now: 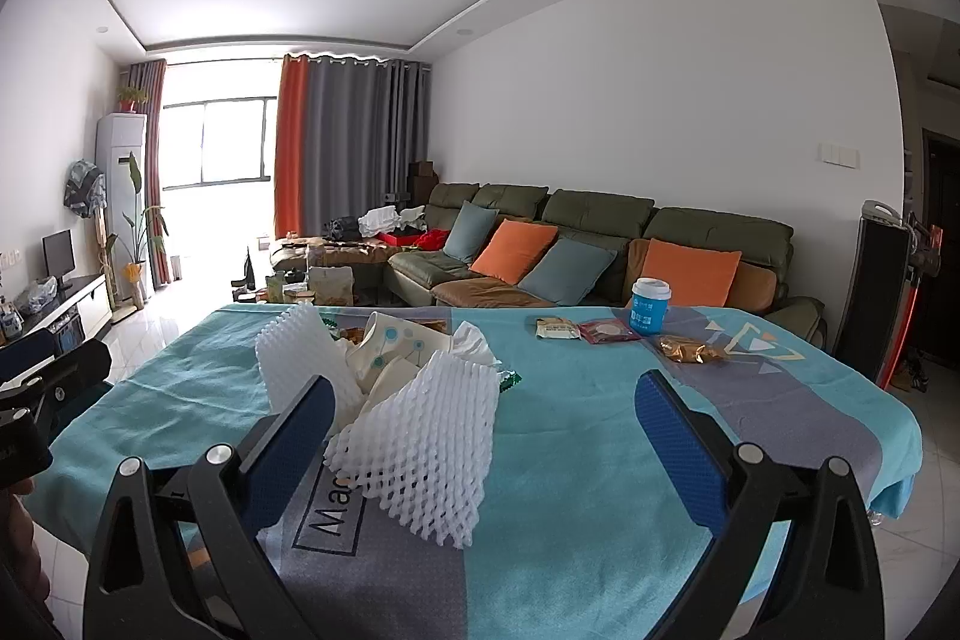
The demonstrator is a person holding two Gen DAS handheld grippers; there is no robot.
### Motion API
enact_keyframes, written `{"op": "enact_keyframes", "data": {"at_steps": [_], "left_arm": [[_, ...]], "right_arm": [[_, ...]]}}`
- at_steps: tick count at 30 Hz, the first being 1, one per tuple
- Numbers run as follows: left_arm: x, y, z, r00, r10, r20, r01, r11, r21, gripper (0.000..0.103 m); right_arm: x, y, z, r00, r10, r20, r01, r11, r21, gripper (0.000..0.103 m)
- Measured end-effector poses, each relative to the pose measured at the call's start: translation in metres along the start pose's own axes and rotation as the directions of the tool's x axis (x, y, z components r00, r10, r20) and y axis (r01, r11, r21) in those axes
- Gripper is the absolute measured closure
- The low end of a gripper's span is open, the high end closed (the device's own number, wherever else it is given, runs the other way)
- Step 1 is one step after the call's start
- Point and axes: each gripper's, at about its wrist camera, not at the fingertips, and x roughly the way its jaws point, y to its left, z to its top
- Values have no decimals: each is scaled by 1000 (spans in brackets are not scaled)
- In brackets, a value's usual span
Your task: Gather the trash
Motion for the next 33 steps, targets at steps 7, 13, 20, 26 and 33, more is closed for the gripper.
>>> {"op": "enact_keyframes", "data": {"at_steps": [7, 13, 20, 26, 33], "left_arm": [[0, 1, 3, 1000, -4, 3, 4, 1000, -9, 5], [-1, 1, 4, 1000, -4, 1, 4, 1000, -12, 5], [-3, 2, 6, 1000, -4, 6, 4, 1000, -17, 5], [-4, 0, 6, 1000, -11, 19, 11, 1000, -5, 5], [-5, 0, 5, 1000, -13, 29, 12, 1000, 29, 5]], "right_arm": [[-2, 0, 2, 1000, -2, 8, 2, 1000, 1, 6], [-2, 1, 3, 1000, -2, 10, 2, 1000, 1, 6], [-1, 1, 4, 1000, 0, 11, 0, 1000, 2, 6], [0, 1, 4, 1000, 6, 9, -6, 1000, 2, 6], [3, 2, 3, 1000, 6, 1, -6, 1000, -2, 6]]}}
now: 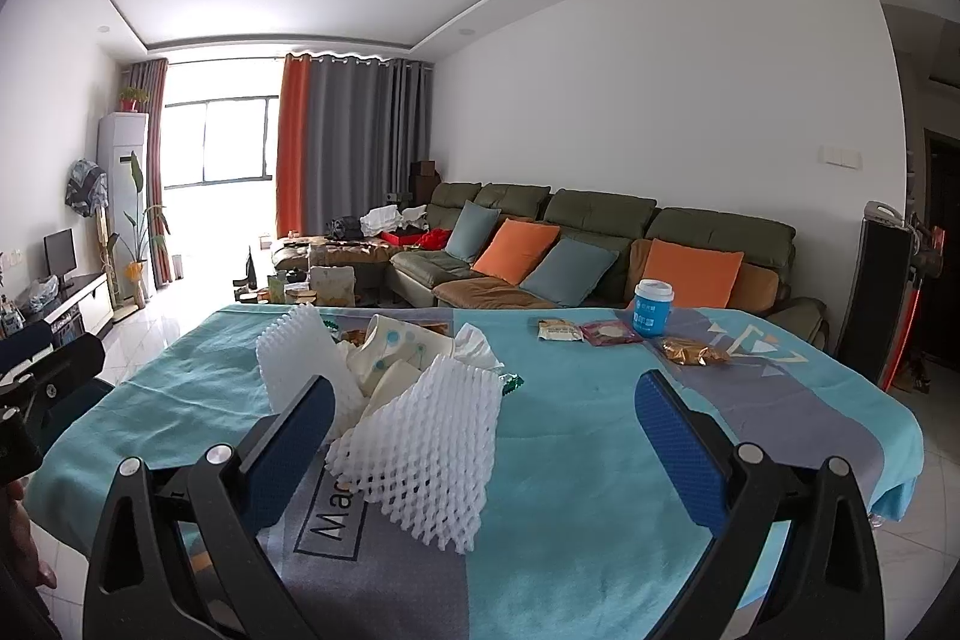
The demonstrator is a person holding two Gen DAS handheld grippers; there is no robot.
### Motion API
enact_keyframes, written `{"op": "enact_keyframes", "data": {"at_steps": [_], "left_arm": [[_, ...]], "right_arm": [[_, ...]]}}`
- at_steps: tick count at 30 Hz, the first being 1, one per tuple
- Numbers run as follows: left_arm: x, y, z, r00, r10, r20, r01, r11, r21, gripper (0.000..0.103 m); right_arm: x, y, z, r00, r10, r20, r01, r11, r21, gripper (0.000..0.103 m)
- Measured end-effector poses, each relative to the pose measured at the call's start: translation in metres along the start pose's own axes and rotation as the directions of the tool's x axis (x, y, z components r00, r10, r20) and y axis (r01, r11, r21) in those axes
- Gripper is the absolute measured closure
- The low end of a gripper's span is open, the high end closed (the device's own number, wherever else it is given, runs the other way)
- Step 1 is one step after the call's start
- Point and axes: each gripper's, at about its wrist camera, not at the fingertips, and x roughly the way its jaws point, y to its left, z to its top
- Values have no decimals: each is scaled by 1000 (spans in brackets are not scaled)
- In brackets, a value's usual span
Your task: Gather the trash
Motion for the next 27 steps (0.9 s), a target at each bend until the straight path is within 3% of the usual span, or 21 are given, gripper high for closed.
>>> {"op": "enact_keyframes", "data": {"at_steps": [11, 16, 27], "left_arm": [[10, 0, 5, 1000, -3, -2, 3, 1000, 13, 5], [31, 3, 13, 999, 2, -37, -2, 1000, 5, 5], [96, -1, 29, 984, -79, -156, 84, 996, 22, 5]], "right_arm": [[13, -8, 0, 999, 30, -33, -29, 999, 34, 6], [31, -13, 3, 995, 50, -86, -45, 997, 61, 6], [72, -21, 0, 973, 118, -199, -95, 988, 123, 6]]}}
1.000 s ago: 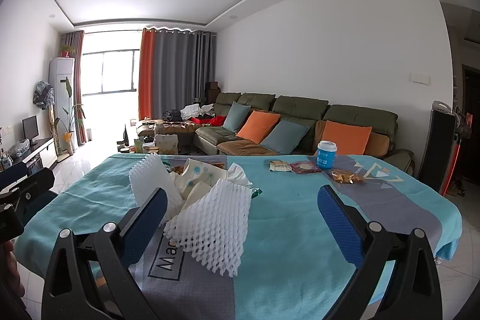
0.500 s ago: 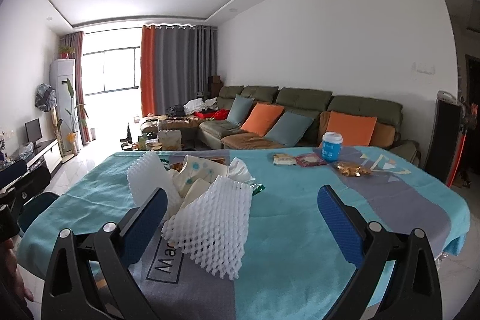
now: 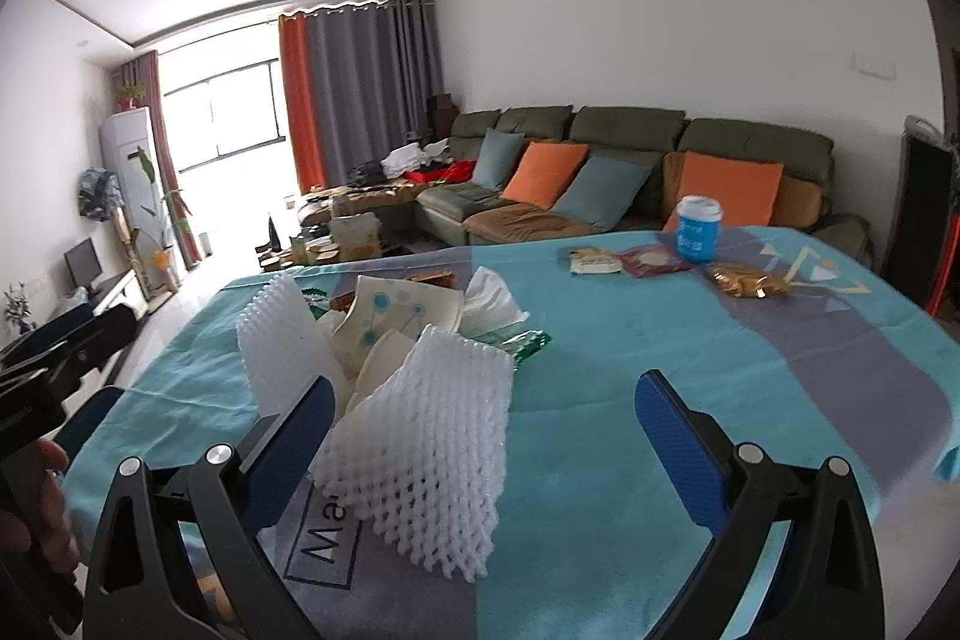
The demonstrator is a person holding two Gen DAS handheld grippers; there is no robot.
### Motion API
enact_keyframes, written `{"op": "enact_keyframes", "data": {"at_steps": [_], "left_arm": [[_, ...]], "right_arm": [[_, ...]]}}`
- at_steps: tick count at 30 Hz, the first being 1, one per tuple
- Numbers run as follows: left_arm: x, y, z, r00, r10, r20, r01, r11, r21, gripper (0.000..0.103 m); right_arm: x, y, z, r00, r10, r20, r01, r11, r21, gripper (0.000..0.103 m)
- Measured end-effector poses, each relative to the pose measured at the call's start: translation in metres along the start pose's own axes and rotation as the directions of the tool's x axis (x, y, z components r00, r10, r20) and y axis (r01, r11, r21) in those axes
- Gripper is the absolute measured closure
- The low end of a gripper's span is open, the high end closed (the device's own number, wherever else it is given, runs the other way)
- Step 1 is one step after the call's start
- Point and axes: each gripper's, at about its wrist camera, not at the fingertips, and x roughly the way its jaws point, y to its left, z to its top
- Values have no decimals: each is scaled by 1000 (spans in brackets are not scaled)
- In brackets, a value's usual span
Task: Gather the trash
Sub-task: 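Grasp a white foam net with the left tool while the right tool grasps another foam net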
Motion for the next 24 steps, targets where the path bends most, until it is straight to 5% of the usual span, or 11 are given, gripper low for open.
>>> {"op": "enact_keyframes", "data": {"at_steps": [5, 13, 20, 24], "left_arm": [[37, -1, 3, 993, -57, -100, 57, 998, -10, 5], [79, -12, -5, 974, -112, -198, 110, 994, -17, 5], [117, -1, -15, 937, -195, -288, 169, 979, -113, 7], [133, 10, -22, 912, -256, -320, 199, 959, -201, 21]], "right_arm": [[20, -4, -2, 997, 27, -68, -26, 1000, 16, 7], [42, -7, -4, 988, 71, -137, -63, 996, 63, 34], [55, -7, -8, 978, 111, -176, -97, 992, 85, 57], [57, -8, -8, 975, 121, -185, -106, 990, 92, 69]]}}
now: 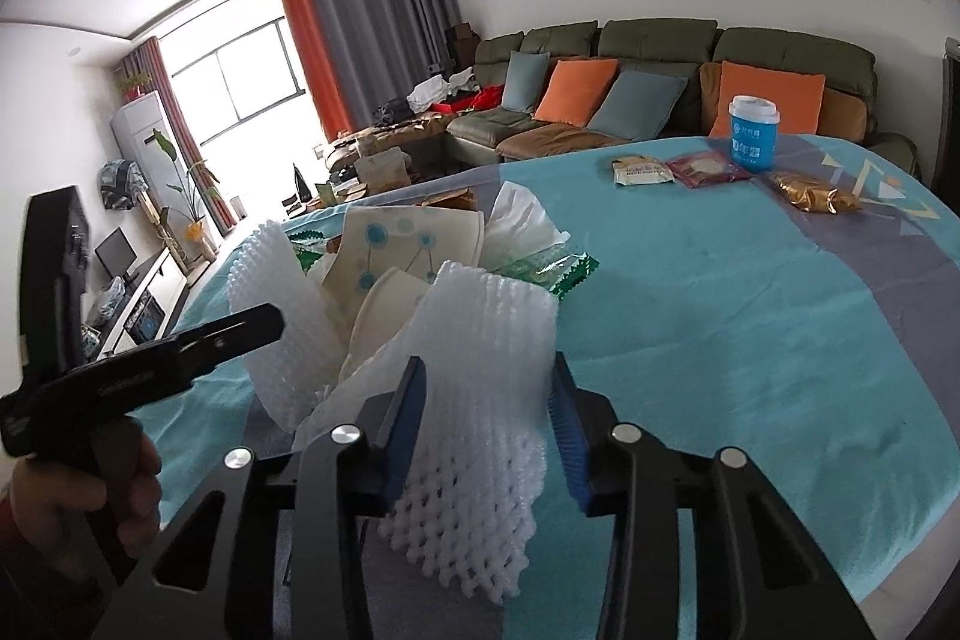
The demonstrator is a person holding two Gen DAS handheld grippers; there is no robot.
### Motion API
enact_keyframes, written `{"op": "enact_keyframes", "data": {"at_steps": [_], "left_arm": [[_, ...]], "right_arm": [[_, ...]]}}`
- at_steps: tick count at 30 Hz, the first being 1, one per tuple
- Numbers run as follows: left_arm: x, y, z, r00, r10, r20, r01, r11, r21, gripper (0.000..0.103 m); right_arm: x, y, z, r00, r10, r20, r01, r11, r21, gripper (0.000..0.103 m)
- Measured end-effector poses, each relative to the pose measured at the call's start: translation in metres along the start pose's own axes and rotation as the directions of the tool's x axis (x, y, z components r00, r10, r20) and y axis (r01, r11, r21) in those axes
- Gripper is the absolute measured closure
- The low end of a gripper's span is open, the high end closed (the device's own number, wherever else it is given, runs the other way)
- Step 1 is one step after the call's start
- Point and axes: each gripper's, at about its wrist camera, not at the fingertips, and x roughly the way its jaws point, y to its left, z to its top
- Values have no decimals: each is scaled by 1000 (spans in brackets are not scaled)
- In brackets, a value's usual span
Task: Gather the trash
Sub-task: 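Grasp a white foam net with the left tool while the right tool grasps another foam net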
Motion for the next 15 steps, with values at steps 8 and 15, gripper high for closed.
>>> {"op": "enact_keyframes", "data": {"at_steps": [8, 15], "left_arm": [[-6, 3, -7, 1000, -14, 16, 14, 1000, -27, 64], [-23, -2, -9, 997, -50, 66, 51, 999, -7, 91]], "right_arm": [[-3, 2, 1, 1000, 25, -3, -25, 1000, -5, 85], [-12, 5, 0, 999, 37, 9, -37, 999, -18, 93]]}}
